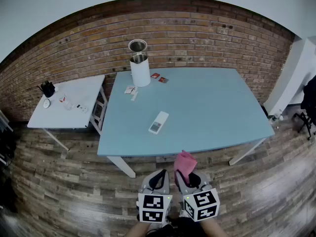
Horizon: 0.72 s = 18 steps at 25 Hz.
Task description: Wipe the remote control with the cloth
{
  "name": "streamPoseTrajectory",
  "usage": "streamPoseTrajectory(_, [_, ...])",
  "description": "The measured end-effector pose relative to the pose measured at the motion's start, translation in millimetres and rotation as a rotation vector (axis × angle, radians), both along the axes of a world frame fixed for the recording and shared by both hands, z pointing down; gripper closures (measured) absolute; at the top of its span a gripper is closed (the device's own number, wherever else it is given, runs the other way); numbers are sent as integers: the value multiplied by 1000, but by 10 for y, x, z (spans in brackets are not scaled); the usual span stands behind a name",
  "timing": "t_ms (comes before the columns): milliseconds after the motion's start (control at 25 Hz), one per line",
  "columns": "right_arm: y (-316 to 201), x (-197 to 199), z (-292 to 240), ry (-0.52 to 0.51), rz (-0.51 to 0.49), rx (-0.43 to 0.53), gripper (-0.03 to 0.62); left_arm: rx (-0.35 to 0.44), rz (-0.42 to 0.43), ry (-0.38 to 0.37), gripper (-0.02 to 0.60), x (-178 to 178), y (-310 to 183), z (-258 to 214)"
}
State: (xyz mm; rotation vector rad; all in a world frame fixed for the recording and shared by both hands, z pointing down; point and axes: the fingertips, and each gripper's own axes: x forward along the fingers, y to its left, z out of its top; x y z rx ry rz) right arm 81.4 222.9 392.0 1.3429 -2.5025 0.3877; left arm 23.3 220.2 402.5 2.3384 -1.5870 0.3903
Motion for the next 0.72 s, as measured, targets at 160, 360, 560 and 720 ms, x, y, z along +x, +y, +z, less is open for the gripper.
streamPoseTrajectory(160, [-47,3,-20,-9,9,6,519,1,4,9,578,-8,-43,-4])
streamPoseTrajectory(360, [-46,13,-24,-30,35,13,517,3,15,18,578,-19,-36,26])
streamPoseTrajectory(560, [-104,20,35,-31,44,0,517,-3,23,10,577,-23,-103,87])
streamPoseTrajectory(720, [-228,-3,47,-31,47,-4,517,-3,19,-2,577,-74,-230,106])
